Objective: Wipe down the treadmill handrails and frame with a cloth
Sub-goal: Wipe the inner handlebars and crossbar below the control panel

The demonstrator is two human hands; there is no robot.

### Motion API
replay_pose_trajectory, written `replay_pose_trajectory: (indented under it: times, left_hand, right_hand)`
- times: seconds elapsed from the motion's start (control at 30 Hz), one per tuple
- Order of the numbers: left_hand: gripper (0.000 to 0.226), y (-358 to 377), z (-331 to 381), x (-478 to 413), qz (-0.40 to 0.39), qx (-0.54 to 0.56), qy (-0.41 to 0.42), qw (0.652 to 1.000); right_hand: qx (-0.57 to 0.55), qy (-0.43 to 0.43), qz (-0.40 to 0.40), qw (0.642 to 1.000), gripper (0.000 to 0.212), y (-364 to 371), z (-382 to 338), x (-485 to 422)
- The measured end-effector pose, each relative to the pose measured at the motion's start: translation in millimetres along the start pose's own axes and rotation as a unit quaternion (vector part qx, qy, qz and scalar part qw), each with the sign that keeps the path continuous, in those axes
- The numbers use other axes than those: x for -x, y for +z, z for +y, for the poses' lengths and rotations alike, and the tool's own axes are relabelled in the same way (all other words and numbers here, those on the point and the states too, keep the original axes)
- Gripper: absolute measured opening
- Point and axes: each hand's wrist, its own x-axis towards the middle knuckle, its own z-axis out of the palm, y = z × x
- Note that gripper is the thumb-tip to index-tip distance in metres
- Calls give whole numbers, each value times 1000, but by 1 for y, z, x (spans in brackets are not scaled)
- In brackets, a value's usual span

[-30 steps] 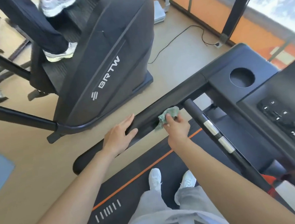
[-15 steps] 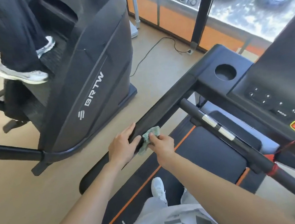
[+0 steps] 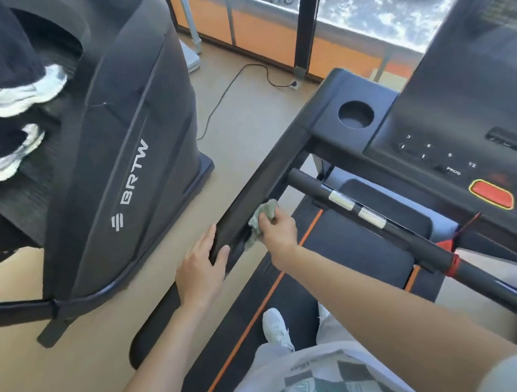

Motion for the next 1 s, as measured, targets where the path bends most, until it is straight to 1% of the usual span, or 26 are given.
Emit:
replay_pose_trajectory:
  times: [0.07,0.13,0.2,0.27,0.33,0.4,0.47,0.53,0.6,0.63,0.67,0.73,0.77,0.8,0.83,0.87,0.9,0.93,1.0]
  left_hand:
    - [55,3,0,2,10,3,3,1000]
    - [56,4,1,0,12,10,6,1000]
    - [56,2,2,-4,6,20,2,1000]
    - [56,-2,4,-7,-7,52,-19,998]
    - [55,-5,7,-11,-16,74,-27,997]
    - [53,-5,16,-18,-11,65,-8,998]
    - [50,-1,28,-26,-1,48,26,998]
    - [51,6,42,-35,4,31,72,997]
    - [53,16,55,-45,6,17,102,995]
    - [54,21,61,-51,10,9,112,994]
    - [56,26,66,-56,13,-2,120,993]
    - [60,33,72,-65,15,-22,121,992]
    - [60,35,73,-68,16,-30,117,993]
    - [60,37,73,-69,21,-34,113,993]
    - [59,39,72,-69,30,-40,111,993]
    - [58,41,72,-69,43,-48,112,992]
    - [58,44,73,-68,57,-58,112,990]
    - [57,45,75,-67,68,-67,112,989]
    - [58,49,78,-67,83,-86,106,987]
  right_hand:
    - [-18,26,-36,999,14,0,12,16]
    - [-63,46,-86,993,16,-7,14,31]
    - [-83,35,-110,990,17,-22,9,41]
    - [-83,5,-103,991,15,-44,-3,46]
    - [-60,-47,-70,995,14,-71,-22,47]
    - [-2,-129,-22,991,14,-101,-44,45]
    - [72,-213,21,974,16,-126,-68,41]
    - [146,-274,41,950,19,-145,-84,32]
    - [255,-327,56,908,28,-155,-93,20]
    - [314,-341,45,885,34,-156,-93,12]
    - [367,-334,19,868,42,-157,-90,2]
    - [465,-277,-62,838,55,-154,-82,-12]
    - [494,-256,-84,827,55,-155,-76,-16]
    - [495,-248,-83,829,50,-155,-73,-19]
    - [463,-247,-64,849,43,-157,-72,-20]
    - [406,-247,-35,879,36,-159,-72,-21]
    - [355,-251,-4,901,32,-160,-73,-23]
    - [333,-251,18,909,30,-161,-73,-28]
    - [390,-236,11,890,34,-160,-74,-38]
